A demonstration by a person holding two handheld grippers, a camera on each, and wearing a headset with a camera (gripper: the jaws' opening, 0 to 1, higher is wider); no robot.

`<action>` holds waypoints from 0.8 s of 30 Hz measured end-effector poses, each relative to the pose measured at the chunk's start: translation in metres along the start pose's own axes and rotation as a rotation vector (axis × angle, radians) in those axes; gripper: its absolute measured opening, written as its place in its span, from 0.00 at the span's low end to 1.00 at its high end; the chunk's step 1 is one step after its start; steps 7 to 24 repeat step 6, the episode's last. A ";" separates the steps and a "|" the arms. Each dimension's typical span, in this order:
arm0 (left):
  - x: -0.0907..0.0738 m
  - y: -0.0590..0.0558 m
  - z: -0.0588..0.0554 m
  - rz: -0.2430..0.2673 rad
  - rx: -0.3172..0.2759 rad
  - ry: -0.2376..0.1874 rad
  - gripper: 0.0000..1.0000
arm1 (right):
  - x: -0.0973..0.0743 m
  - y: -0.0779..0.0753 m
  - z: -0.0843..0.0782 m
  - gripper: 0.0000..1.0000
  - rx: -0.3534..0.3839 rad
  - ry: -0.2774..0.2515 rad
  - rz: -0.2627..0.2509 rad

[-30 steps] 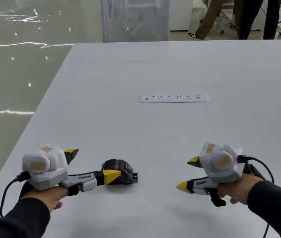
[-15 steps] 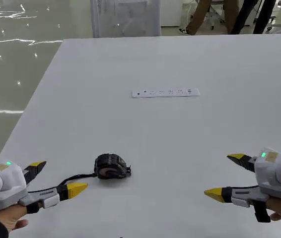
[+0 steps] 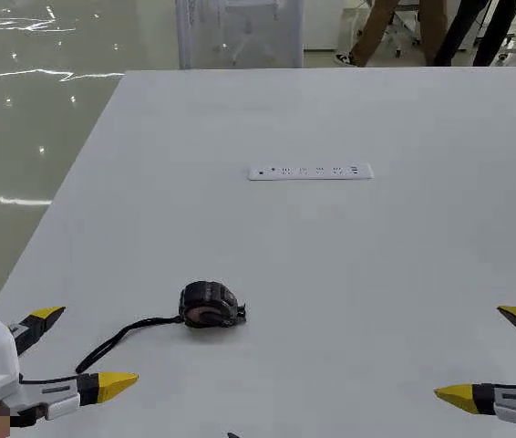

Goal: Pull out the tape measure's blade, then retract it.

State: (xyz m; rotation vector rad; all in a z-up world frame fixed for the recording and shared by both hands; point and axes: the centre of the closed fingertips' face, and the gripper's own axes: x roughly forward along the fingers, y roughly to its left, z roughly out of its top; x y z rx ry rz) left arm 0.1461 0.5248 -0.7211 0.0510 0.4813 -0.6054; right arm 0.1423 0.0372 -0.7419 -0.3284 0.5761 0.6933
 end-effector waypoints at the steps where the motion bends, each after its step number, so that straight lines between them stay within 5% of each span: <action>1: -0.001 0.001 -0.001 0.001 -0.015 0.000 1.00 | -0.001 0.000 -0.002 1.00 0.002 0.004 -0.002; 24: 0.001 0.000 -0.004 -0.006 -0.011 0.010 1.00 | -0.006 0.003 -0.003 1.00 -0.014 0.015 -0.005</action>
